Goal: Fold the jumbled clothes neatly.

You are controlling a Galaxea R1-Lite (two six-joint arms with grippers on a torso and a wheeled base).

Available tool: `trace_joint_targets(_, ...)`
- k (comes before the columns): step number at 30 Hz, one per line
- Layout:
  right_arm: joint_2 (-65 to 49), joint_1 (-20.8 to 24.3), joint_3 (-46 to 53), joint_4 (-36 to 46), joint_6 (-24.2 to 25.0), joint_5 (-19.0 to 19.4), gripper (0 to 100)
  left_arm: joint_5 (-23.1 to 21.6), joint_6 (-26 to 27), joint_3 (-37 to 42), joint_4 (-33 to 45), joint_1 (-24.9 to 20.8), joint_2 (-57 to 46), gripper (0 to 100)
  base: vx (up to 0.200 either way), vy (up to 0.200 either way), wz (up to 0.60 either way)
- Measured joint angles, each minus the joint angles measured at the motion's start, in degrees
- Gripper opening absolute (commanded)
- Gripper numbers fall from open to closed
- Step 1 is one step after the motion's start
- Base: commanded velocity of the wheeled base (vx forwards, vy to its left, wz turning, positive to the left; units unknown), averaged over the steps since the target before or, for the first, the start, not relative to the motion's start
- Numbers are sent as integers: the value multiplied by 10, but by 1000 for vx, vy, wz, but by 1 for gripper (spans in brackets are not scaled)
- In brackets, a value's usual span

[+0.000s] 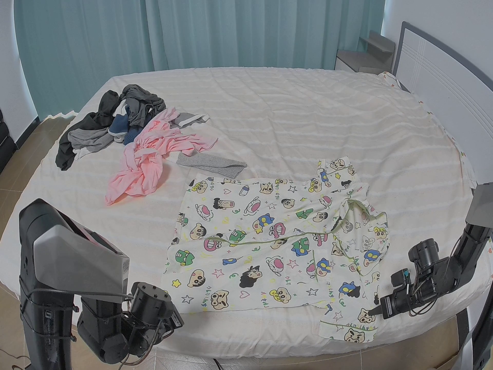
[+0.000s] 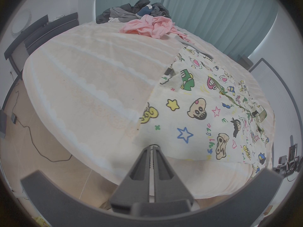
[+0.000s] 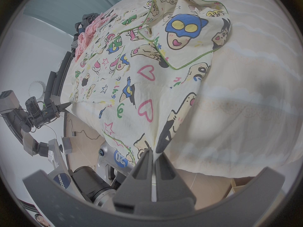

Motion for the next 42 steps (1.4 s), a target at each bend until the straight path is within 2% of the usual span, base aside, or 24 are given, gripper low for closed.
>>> trace_joint_targets(2, 0, 0, 0, 0, 0, 0, 0, 0, 1, 5, 0, 5, -2, 0, 0, 0, 0)
trace_joint_targets(3, 0, 0, 0, 0, 0, 0, 0, 0, 2, 7, 0, 7, -3, 100, 0, 0, 0)
trace_joint_targets(8, 0, 0, 0, 0, 0, 0, 0, 0, 8, 12, -4, 13, -5, 100, 0, 0, 0)
trace_joint_targets(15, 0, 1, 0, 0, 0, 0, 0, -7, 77, 18, -10, 41, -8, 100, 0, 0, 0)
trace_joint_targets(23, 0, 1, 0, 0, 0, 1, 0, -110, 100, 13, -55, 61, -14, 100, 0, 0, 0)
trace_joint_targets(26, 0, 1, 0, 0, 0, 1, 0, -128, 113, 4, -64, 62, -10, 100, 0, 0, 0)
trace_joint_targets(31, 0, 1, 0, 0, 0, 0, 0, -132, 154, -5, -65, 67, 9, 100, 0, 0, 0)
trace_joint_targets(42, 0, 1, 0, -1, -1, 1, 0, -134, 159, -37, -66, 78, 26, 100, 0, 0, 0)
